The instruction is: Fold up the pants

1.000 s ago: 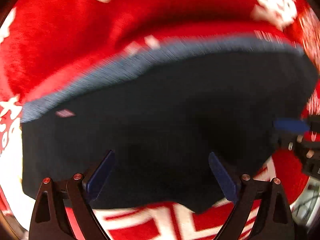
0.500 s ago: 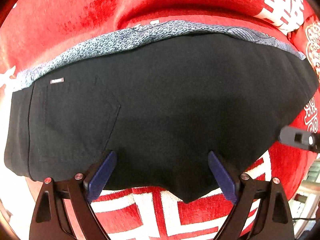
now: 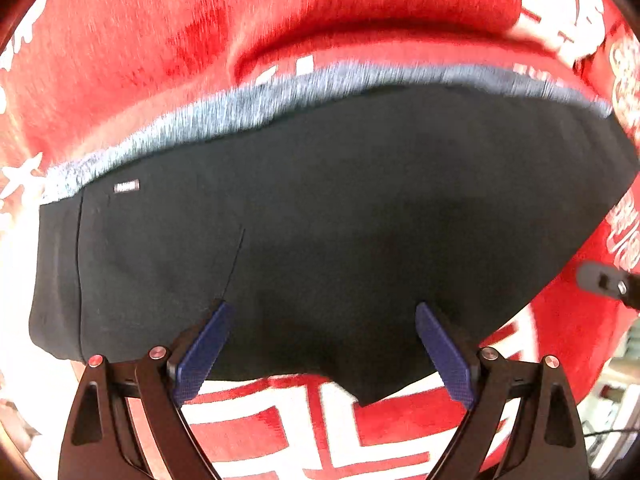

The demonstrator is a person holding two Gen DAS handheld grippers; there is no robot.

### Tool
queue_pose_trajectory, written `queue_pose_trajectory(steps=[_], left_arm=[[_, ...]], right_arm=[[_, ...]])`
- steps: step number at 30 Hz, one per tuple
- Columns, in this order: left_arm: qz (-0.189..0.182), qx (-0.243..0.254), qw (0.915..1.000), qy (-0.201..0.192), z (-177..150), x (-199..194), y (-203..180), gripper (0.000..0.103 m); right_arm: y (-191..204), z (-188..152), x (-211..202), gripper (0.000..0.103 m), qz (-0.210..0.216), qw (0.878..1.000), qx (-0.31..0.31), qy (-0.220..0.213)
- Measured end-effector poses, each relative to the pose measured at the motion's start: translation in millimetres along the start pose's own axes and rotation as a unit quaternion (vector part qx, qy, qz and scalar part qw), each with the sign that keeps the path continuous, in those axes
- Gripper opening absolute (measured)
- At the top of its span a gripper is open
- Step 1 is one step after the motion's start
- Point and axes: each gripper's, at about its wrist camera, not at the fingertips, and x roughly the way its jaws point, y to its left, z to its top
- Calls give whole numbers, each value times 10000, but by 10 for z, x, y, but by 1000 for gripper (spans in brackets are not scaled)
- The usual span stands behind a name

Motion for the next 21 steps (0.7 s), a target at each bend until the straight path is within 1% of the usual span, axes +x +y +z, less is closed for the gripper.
queue_pose_trajectory(steps=[3,4,5,6,8,10,13,16,17,18,19,20,21], left_arm=[[-75,-56,9996,-257,223,-80,-159,94],[-60,-39,9996,-266,267,-57,-216,94],[-29,7,9998,-198,320,4,-314,94],[-25,66,9999,-120,336,71,-404,94],[73,194,9998,68,284,196,-549,95],[155,49,9998,-119,199,167,-594,95],[112,-147,9998,89,198,158,-601,95],[278,-168,9991,256,267,137,-667,95],[364,-95,9989,272,296,124,-724,95],[419,-10,9988,272,340,97,-805,95],[415,16,9988,261,372,73,-868,94],[372,28,9990,231,389,39,-933,94],[320,42,9993,184,321,-3,-934,95]], right_arm=[[-108,298,-78,18,-356,9990,-229,-154],[-139,359,-71,18,-460,9985,-250,-145],[-209,403,-5,18,-579,9980,-257,-42],[-259,394,49,18,-539,9982,-238,46],[-312,334,36,18,-365,9990,-236,-75],[-319,260,29,18,-346,9990,-285,-2],[-353,200,31,18,-125,9997,-197,108],[-493,190,-13,18,220,9994,9,257],[-530,184,-33,20,146,9994,18,300],[-557,173,-56,30,-7,9995,-6,304],[-602,157,-107,38,-88,9996,-45,269],[-660,149,-161,40,-101,9997,-58,230],[-718,144,-200,41,-107,9997,-41,206]])
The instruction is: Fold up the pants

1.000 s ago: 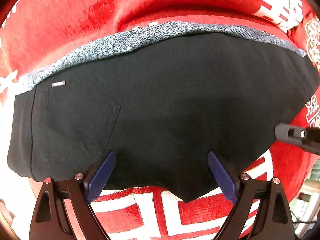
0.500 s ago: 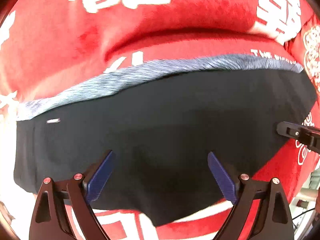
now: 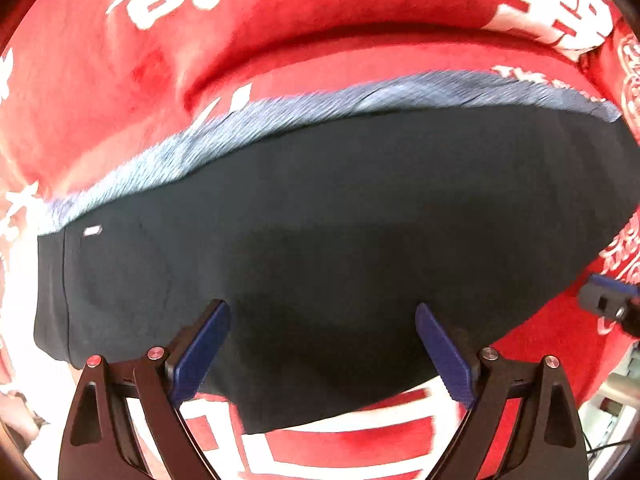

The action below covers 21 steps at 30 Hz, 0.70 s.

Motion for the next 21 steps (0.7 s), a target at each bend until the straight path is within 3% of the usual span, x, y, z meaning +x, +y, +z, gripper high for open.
queue_pose_trajectory(steps=[8,13,18,21], left_arm=[[-242,312,9989,-254,495,-130,-789,95],[-349,128,9987,-350,833,-129,-1179,94],[-171,54,9990,-401,1130,-7,-1499,95],[-23,-40,9999,-161,1116,138,-1631,95]], right_arm=[[-700,68,-428,42,-151,9986,457,-210],[-1053,300,-736,42,-246,9953,593,-730],[-1266,920,-751,42,-306,9932,450,-1026],[-1266,1266,-567,42,-307,9947,204,-960]])
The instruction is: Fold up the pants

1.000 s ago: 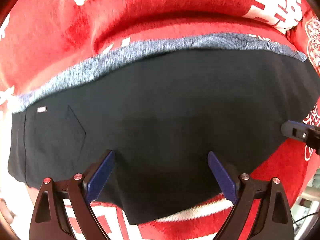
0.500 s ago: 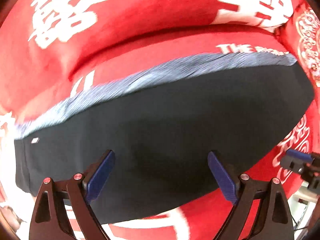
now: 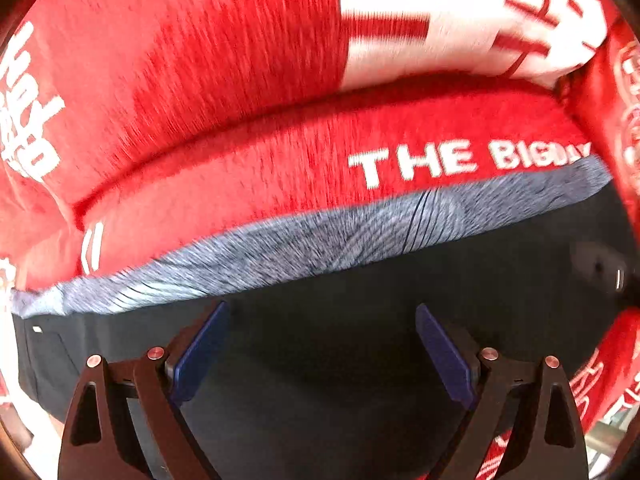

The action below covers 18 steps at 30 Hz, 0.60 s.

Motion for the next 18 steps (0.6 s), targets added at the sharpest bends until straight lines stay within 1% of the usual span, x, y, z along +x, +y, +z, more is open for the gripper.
queue_pose_trajectory(steps=[2,3,5,6,7,8,9,10,11,12,14,15,18], left_arm=[[43,-106,9999,-121,-47,25,-11,99],[58,-124,9997,-179,-72,17,-10,100],[23,-140,9997,-207,-102,23,20,102],[19,-157,9997,-187,-104,24,22,102],[13,-169,9997,-174,-120,34,53,102],[26,-169,9997,-160,-134,36,67,102],[56,-160,9997,-147,-136,26,53,102],[66,-159,9997,-144,-113,81,163,102],[82,-174,9997,-141,-120,75,162,102],[89,-201,9997,-136,-123,71,164,102],[99,-228,9996,-123,-110,118,188,102],[109,-232,9996,-114,-106,118,187,102],[171,-189,9996,-82,-101,86,169,102]], right_arm=[[-45,143,156,40,-86,9998,-160,55],[-89,206,160,36,-116,9997,-212,-21],[-259,346,95,36,-605,9977,-54,-296],[-417,409,40,36,-849,9952,263,-404],[-558,449,-13,36,-722,9947,582,-442],[-638,459,-63,36,-492,9948,775,-449],[-673,445,-143,37,-373,9947,829,-476],[-647,405,-221,39,-356,9956,688,-518],[-614,355,-276,39,-317,9967,538,-517],[-577,261,-335,42,-177,9979,419,-467],[-566,76,-400,47,124,9979,509,-386],[-584,-35,-417,49,287,9969,652,-336],[-713,-456,-467,50,793,9883,1277,-252]])
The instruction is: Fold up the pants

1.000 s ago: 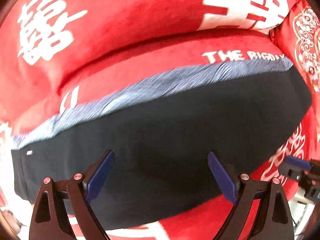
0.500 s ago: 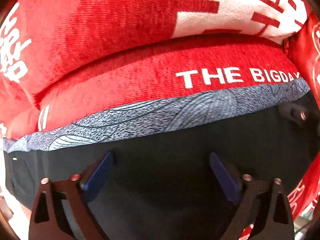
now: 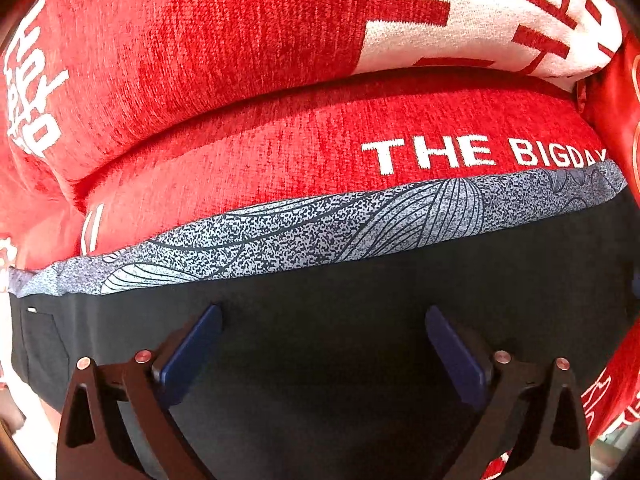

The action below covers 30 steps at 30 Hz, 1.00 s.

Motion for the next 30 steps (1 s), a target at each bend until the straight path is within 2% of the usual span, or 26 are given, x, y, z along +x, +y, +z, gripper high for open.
queue_pose_trajectory(steps=[4,8,11,15,19,23,26,27,28,30], left_arm=[[58,49,10000,61,77,-71,-92,102],[-147,-64,9999,45,31,-211,-200,102],[-126,57,9999,88,-37,-202,-327,102],[-95,-17,10000,-16,-118,-164,-359,102],[-131,-17,9999,-107,-230,-161,-318,102],[-125,39,9997,-229,-313,-145,-294,102],[-87,46,9998,-178,-299,-137,-326,102],[-57,47,9999,-118,-278,-154,-331,100],[-73,37,9999,-88,-264,-205,-338,85],[-303,62,9994,-140,-255,-363,-370,79]], right_arm=[[-289,-325,-85,50,506,9967,615,-124],[-532,-513,-112,50,604,9917,1110,-250],[-734,-539,-105,50,827,9867,1327,-452],[-844,-505,-97,50,1217,9795,1451,-692],[-816,-404,34,52,1570,9745,1300,-943],[-683,-213,171,51,1651,9727,1155,-1155],[-595,-66,265,51,1588,9741,1235,-1036],[-580,-24,285,49,1559,9748,1298,-926],[-590,-11,281,35,1506,9756,1371,-817],[-603,15,262,13,1485,9757,1475,-652]])
